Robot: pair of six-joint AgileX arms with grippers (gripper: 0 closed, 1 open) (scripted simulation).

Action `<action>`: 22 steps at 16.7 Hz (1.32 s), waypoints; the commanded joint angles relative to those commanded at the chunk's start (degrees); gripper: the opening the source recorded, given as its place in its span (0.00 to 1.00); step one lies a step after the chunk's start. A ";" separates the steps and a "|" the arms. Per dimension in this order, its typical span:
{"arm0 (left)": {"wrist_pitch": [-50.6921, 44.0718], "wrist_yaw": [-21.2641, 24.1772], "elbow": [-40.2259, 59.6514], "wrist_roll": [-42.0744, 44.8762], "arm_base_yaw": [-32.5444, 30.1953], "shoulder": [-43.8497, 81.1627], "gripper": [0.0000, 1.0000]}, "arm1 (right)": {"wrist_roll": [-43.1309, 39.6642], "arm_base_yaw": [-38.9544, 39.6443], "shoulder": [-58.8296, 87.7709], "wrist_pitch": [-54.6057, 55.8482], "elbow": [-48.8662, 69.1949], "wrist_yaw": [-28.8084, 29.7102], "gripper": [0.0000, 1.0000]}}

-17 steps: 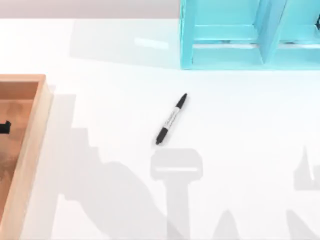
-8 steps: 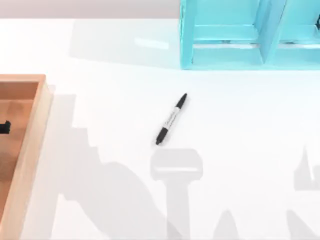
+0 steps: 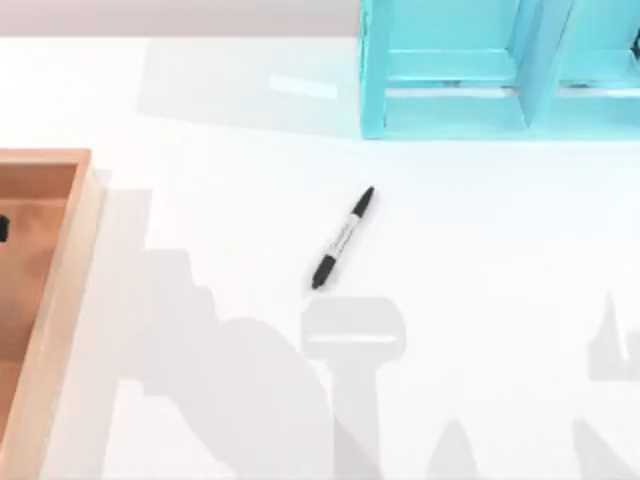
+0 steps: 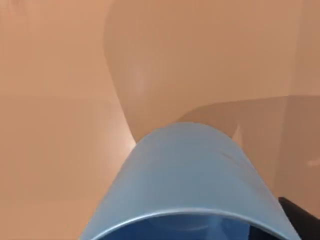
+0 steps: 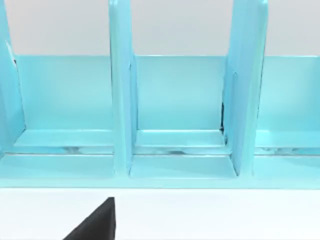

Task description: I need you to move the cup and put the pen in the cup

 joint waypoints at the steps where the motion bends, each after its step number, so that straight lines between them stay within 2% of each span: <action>1: -2.10 0.10 1.97 -0.99 -0.79 -0.30 0.00 | 0.00 0.00 0.00 0.00 0.00 0.00 1.00; 12: -27.27 -0.12 22.51 -23.77 -25.99 -4.04 0.00 | 0.00 0.00 0.00 0.00 0.00 0.00 1.00; 19: -28.32 -0.30 23.18 -25.36 -27.42 -3.89 0.00 | 0.00 0.00 0.00 0.00 0.00 0.00 1.00; 22: -24.62 -1.41 21.41 -29.10 -31.16 -0.79 0.00 | 0.00 0.00 0.00 0.00 0.00 0.00 1.00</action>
